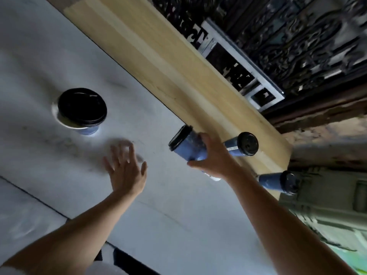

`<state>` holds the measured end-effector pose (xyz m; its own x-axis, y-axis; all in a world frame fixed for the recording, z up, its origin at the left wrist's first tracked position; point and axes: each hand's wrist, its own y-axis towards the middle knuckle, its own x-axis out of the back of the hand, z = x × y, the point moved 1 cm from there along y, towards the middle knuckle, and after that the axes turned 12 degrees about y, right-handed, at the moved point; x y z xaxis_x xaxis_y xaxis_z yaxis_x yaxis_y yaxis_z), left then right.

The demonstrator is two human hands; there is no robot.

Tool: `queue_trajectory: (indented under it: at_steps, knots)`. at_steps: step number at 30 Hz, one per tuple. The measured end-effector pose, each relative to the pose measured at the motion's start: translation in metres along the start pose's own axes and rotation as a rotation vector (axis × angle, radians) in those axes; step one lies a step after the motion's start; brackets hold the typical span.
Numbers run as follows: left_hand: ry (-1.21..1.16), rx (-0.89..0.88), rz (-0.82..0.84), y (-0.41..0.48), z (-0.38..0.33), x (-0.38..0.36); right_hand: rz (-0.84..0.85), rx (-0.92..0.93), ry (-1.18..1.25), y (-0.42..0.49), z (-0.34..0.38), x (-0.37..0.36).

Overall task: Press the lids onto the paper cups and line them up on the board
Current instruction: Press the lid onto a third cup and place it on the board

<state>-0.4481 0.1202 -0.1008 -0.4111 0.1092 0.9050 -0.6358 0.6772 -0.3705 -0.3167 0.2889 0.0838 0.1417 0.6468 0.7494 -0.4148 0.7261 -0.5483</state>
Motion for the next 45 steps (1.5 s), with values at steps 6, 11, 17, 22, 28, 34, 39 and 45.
queue_trajectory:
  at_steps: [6, 11, 17, 22, 28, 34, 39, 45]
  knots:
    - [-0.041, 0.120, -0.130, 0.010, -0.024, -0.018, 0.005, 0.224, -0.909, 0.019, 0.022, 0.067]
    - [0.022, 0.160, -0.247, 0.010, -0.029, -0.023, -0.143, 0.381, -1.426, 0.033, 0.068, 0.104]
    - [0.041, 0.207, -0.275, 0.010, -0.031, -0.018, -0.279, 0.434, -1.583, 0.033, 0.109, 0.133]
    - [0.000, 0.224, -0.348, 0.011, -0.029, -0.021, -0.215, 0.434, -1.553, 0.042, 0.103, 0.102]
    - [-0.030, 0.255, -0.381, 0.012, -0.031, -0.023, -0.202, 0.429, -1.563, 0.052, 0.084, 0.096]
    - [-0.037, 0.265, -0.393, 0.013, -0.031, -0.022, -0.200, 0.438, -1.592, 0.058, 0.089, 0.094]
    - [-0.043, 0.275, -0.375, 0.014, -0.032, -0.024, -0.188, 0.423, -1.571, 0.063, 0.090, 0.093]
    - [-0.027, 0.285, -0.335, 0.014, -0.032, -0.023, -0.170, 0.424, -1.505, 0.066, 0.093, 0.090]
